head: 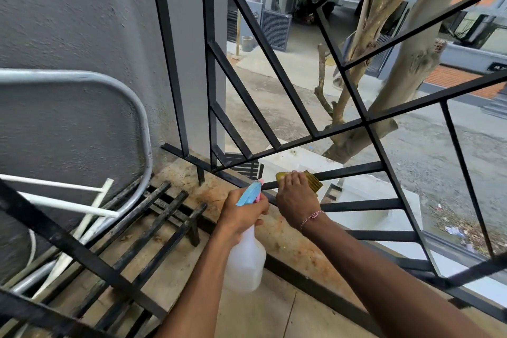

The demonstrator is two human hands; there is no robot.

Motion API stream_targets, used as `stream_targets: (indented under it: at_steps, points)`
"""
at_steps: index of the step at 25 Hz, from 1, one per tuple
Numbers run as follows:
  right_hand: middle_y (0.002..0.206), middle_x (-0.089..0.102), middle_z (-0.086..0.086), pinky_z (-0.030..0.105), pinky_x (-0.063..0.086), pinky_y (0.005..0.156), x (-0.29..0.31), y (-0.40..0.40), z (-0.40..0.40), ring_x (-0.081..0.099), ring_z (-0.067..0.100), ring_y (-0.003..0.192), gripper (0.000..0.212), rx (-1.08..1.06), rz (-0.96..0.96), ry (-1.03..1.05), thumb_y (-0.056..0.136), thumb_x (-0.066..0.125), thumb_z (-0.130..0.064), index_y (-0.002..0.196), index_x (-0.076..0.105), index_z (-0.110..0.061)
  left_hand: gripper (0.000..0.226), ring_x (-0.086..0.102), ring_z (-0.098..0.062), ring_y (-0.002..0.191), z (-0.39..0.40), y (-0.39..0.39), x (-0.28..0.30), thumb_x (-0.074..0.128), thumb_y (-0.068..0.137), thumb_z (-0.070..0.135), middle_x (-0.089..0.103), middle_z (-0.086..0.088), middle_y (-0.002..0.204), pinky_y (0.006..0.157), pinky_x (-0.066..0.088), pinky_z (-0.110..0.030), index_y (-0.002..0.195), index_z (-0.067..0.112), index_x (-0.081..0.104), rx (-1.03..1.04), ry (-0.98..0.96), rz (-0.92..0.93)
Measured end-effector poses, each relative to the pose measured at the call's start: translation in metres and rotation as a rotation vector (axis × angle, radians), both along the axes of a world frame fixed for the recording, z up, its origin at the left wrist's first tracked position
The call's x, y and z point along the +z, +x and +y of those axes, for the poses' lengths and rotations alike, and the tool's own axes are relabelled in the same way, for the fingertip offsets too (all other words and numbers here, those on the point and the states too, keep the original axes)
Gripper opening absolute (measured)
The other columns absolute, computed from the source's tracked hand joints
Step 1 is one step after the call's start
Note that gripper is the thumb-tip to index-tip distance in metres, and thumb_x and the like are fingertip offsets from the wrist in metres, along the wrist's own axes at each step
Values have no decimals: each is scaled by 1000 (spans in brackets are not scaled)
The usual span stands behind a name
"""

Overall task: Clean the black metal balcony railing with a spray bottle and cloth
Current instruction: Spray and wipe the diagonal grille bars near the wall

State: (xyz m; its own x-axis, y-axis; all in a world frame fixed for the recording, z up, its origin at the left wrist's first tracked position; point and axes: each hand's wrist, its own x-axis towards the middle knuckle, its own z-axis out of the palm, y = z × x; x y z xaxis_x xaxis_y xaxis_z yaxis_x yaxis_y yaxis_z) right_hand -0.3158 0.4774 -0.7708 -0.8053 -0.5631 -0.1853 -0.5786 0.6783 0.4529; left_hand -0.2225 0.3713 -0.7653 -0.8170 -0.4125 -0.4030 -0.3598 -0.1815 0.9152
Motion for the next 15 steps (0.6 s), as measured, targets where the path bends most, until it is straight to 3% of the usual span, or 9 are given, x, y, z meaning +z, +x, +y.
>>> stream_targets:
  at_steps: [5,8,10,15]
  points:
    - [162,23,24,52,15,124,-31,-8,-31,18,40,151,62,30,-42,68,107,37,-31,157,17,0,28,59,-15,84,-16,0,-8,71,92,10,56,-1,96,55,49,-16,111,24,54,-32,-38,3]
    - [162,24,21,49,16,124,-52,-18,-51,19,38,151,68,68,-60,106,106,39,-38,158,14,-3,39,60,-15,86,-20,-3,-16,71,95,19,58,-2,101,55,50,-15,129,20,51,-14,-59,-17]
    - [161,27,20,47,17,124,-65,-28,-60,22,35,151,66,116,-65,64,107,37,-40,158,16,-4,40,59,-14,84,-26,-9,-18,69,97,22,56,-1,99,57,51,-16,130,21,47,-1,-91,-17]
    - [163,24,19,46,15,125,-88,-36,-76,20,34,151,67,191,-156,-36,106,40,-40,158,17,-5,13,58,-11,78,-37,-11,-18,66,99,17,58,-1,89,60,50,-18,102,24,56,53,-131,-27]
